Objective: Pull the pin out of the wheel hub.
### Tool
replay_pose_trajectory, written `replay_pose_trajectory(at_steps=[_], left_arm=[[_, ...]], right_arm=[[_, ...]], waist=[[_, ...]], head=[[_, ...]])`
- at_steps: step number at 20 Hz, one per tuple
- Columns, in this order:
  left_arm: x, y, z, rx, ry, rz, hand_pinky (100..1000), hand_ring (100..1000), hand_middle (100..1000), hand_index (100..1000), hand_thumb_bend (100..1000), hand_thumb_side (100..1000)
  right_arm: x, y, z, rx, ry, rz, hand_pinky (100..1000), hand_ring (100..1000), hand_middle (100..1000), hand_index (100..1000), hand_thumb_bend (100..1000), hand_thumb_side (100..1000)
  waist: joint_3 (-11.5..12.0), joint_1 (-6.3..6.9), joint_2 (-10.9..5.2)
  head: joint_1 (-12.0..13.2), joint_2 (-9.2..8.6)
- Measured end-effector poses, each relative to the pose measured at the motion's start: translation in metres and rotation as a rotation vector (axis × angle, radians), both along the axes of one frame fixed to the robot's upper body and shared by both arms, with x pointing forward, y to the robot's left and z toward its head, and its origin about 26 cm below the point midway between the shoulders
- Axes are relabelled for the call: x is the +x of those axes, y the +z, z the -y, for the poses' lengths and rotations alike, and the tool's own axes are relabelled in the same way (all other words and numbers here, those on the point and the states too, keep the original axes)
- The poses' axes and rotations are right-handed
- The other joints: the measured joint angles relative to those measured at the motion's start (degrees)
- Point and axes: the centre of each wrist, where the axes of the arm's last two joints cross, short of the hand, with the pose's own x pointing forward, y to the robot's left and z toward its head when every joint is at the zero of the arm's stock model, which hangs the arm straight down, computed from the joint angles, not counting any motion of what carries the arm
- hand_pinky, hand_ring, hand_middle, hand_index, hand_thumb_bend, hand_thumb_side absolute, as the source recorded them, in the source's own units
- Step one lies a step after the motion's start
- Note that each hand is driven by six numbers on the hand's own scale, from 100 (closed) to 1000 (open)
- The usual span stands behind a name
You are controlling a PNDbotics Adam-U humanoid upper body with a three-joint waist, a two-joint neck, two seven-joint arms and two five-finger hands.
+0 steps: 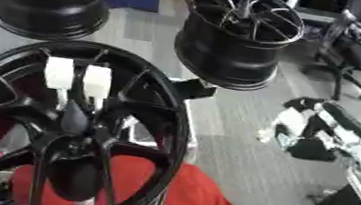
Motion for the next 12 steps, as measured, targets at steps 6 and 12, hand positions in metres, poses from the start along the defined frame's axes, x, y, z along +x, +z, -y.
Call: replay_pose_trajectory(at_steps=[6, 12], left_arm=[[-0.001, -0.002, -0.002, -0.002, 0.011, -0.005, 552, 514, 572, 772, 100, 765], [-0.002, -0.003, -0.002, -0.003, 0.014, -0.011, 552, 514, 572, 771, 100, 764]], right_arm=[[-0.020, -0.031, 0.006, -0.013, -0.429, -0.025, 867, 877, 899, 950, 100, 468], [-0.022, -0.034, 0.006, -0.059, -0.632, 0.114, 834, 837, 863, 932, 100, 453]], waist=[[-0.12, 0.22, -0.36], [-0.38, 0.46, -0.69]], head=[[0.02, 0.00], [-0.02, 0.00]])
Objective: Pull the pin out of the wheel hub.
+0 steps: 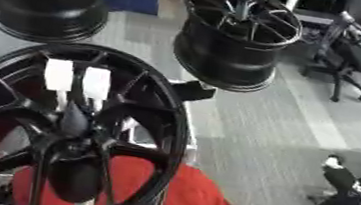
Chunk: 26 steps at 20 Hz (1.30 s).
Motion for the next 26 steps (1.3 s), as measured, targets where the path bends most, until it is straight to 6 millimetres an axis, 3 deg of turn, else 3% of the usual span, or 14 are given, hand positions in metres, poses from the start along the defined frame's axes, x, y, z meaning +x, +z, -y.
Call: replay_pose_trajectory(at_steps=[4, 10, 18, 26], left_arm=[[0.000, -0.002, -0.001, -0.001, 0.001, -0.006, 552, 514, 572, 771, 100, 764], [-0.001, -0.002, -0.001, -0.001, -0.001, -0.008, 551, 513, 571, 771, 100, 764], [-0.002, -0.004, -0.001, 0.004, -0.008, -0.008, 550, 513, 571, 770, 100, 763], [-0.001, -0.007, 0.002, 0.016, -0.031, -0.013, 549, 512, 571, 770, 100, 765]], right_arm=[[0.004, 0.003, -0.004, -0.027, -0.027, 0.100, 811, 809, 832, 919, 100, 423], [0.010, 0.005, -0.012, -0.062, -0.007, 0.261, 748, 735, 780, 896, 100, 302], [0.024, 0.003, -0.035, -0.074, 0.053, 0.571, 642, 619, 690, 848, 100, 445], [0.038, 0.001, -0.066, -0.011, 0.159, 0.831, 594, 576, 662, 828, 100, 451]], waist=[[0.02, 0.14, -0.35], [-0.05, 0.27, -0.39], [-0.30, 0.81, -0.23], [-0.36, 1.20, 0.58]], head=[[-0.01, 0.00], [0.02, 0.00], [0.08, 0.00], [1.20, 0.00]])
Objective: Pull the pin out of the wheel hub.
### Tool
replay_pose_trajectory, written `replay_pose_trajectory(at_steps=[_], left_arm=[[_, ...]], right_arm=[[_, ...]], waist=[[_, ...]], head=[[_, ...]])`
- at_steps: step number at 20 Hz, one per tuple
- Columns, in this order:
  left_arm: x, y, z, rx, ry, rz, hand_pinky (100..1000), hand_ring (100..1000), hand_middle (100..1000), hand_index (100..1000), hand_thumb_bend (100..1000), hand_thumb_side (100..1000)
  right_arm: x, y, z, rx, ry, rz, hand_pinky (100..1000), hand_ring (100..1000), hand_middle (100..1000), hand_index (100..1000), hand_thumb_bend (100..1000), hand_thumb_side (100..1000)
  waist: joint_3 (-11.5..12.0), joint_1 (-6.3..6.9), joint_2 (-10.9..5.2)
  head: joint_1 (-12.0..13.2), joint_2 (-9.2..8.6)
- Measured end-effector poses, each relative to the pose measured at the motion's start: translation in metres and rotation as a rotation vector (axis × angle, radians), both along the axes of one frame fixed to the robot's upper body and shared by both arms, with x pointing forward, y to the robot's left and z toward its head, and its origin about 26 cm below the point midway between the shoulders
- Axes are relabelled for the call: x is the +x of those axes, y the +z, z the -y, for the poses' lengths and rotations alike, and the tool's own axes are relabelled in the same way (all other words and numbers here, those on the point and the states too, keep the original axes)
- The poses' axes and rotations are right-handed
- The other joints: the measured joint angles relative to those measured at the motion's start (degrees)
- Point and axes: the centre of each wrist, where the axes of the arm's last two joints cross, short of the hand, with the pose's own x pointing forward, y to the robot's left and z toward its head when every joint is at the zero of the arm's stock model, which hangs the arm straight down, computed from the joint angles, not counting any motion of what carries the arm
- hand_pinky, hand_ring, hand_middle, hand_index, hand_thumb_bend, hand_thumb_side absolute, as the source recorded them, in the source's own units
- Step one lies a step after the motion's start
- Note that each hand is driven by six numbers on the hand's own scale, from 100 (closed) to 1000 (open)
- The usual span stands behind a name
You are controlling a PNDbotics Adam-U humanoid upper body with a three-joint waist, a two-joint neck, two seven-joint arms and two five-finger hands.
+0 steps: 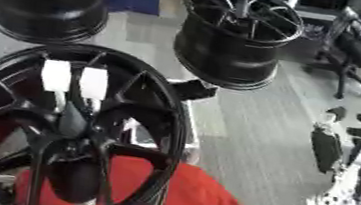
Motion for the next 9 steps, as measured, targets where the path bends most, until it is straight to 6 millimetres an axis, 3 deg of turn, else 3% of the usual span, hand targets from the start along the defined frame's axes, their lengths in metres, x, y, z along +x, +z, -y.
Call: replay_pose_trajectory(at_steps=[9], left_arm=[[0.000, -0.002, 0.003, 0.003, -0.018, -0.002, 549, 512, 571, 770, 100, 767]], right_arm=[[0.013, 0.006, -0.021, 0.017, 0.138, 0.061, 604, 579, 665, 830, 100, 438]], waist=[[-0.35, 0.33, 0.21]], head=[[5.13, 0.00]])
